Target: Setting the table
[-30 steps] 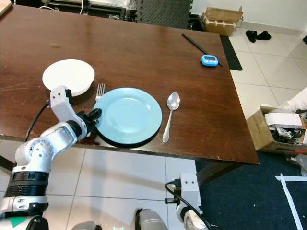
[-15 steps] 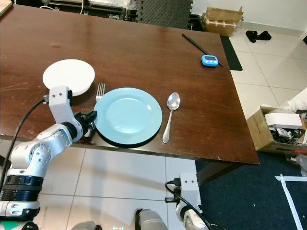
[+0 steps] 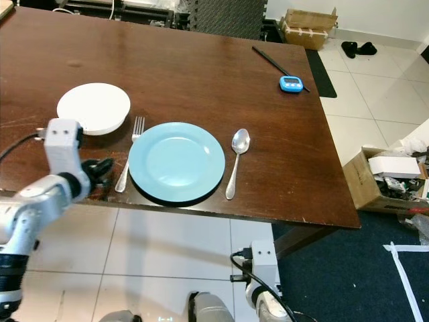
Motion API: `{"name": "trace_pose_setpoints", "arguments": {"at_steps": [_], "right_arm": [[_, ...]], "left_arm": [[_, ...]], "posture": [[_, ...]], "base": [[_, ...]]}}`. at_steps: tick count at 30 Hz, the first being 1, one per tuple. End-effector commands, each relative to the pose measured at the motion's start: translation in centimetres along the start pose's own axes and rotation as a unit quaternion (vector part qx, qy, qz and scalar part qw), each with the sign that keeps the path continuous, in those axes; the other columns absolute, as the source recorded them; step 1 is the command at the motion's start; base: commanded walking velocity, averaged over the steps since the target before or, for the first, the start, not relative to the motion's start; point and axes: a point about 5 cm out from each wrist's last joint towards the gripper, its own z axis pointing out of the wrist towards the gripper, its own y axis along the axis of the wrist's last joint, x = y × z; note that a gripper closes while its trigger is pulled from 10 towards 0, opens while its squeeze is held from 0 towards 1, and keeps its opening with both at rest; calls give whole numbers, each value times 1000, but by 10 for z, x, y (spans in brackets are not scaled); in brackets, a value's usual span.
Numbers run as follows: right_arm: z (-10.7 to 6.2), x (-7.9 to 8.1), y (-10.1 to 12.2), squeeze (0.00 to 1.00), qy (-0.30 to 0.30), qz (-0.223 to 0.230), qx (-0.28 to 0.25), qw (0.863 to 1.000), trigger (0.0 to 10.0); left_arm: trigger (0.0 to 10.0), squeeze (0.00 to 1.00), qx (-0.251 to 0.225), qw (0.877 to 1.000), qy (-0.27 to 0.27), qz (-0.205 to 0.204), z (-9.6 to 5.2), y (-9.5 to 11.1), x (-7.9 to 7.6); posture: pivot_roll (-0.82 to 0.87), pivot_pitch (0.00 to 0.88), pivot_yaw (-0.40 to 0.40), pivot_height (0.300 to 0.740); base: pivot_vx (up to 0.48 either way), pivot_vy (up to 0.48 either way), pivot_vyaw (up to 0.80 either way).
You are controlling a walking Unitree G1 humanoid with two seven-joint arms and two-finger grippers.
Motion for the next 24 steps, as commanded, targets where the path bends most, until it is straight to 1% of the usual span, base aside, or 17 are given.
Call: {"name": "trace_pose_setpoints", "arguments": {"at_steps": [1,4,5,6,7,8,9,10,11,12,13,16,18,20,22,23,24], "right_arm": [[-3,-1,-7,0,-1,-1,15,1000,10000],[-3,-2,-7,0,-1,-2,16,1000,10000],[-3,-2,-7,0,-1,-2,16,1000,10000],[-3,-2,-8,0,-1,-2,16,1000,10000],[-3,-2,-8,0,-1,-2,16,1000,10000],[-4,-2,-8,0,0,-3,17,1000,10000],[-4,-2,-8,0,0,-3,17,1000,10000],[-4,-2,-8,0,0,-4,18,1000,10000],[-4,-2,-8,0,0,-4,18,1000,10000],[-4,-3,-8,0,1,-5,18,1000,10000],[-4,-3,-8,0,1,-5,18,1000,10000],[-4,-2,-9,0,1,-5,18,1000,10000],[-4,-2,-9,0,1,-5,18,1000,10000],[-4,-2,-9,0,1,-5,18,1000,10000],[-4,-2,-9,0,1,-5,18,1000,10000],[-4,-2,-9,0,1,-5,18,1000,10000],[-4,-2,-9,0,1,-5,18,1000,10000]], "left_arm": [[10000,0,10,1000,4,11,-5,-5,9],[10000,0,-34,999,-9,3,-13,5,22],[10000,0,-34,999,-9,3,-13,5,22],[10000,0,-79,996,-44,-22,-18,18,21],[10000,0,-79,996,-44,-22,-18,18,21],[10000,0,-129,985,-101,-46,-25,31,16],[10000,0,-129,985,-101,-46,-25,31,16],[10000,0,-159,972,-164,-50,-35,41,8],[10000,0,-159,972,-164,-50,-35,41,8],[10000,0,-165,947,-276,-4,-51,42,-9],[10000,0,-165,947,-276,-4,-51,42,-9],[10000,0,-113,921,-369,62,-65,26,-23],[10000,0,-113,921,-369,62,-65,26,-23],[10000,0,-52,904,-415,91,-72,9,-26],[10000,0,-52,904,-415,91,-72,9,-26],[10000,0,-21,897,-429,105,-74,1,-25],[10000,0,-21,897,-429,105,-74,1,-25]], "posture": [[21,102,-30,740],[23,100,-34,740],[23,100,-34,740],[23,100,-35,740],[23,100,-35,740],[24,100,-38,740],[24,100,-38,740],[24,100,-39,740],[24,100,-39,740],[24,100,-39,740],[24,100,-39,740],[21,97,-35,740],[21,97,-35,740],[20,96,-35,740],[20,96,-35,740],[21,95,-35,740],[21,95,-35,740]], "base": [[0,0,0],[0,0,0],[0,0,0],[0,0,0],[0,0,0],[0,0,0],[0,0,0],[0,0,0],[0,0,0],[0,0,0],[0,0,0],[0,0,0],[0,0,0],[0,0,0],[0,0,0],[0,0,0],[0,0,0]]}}
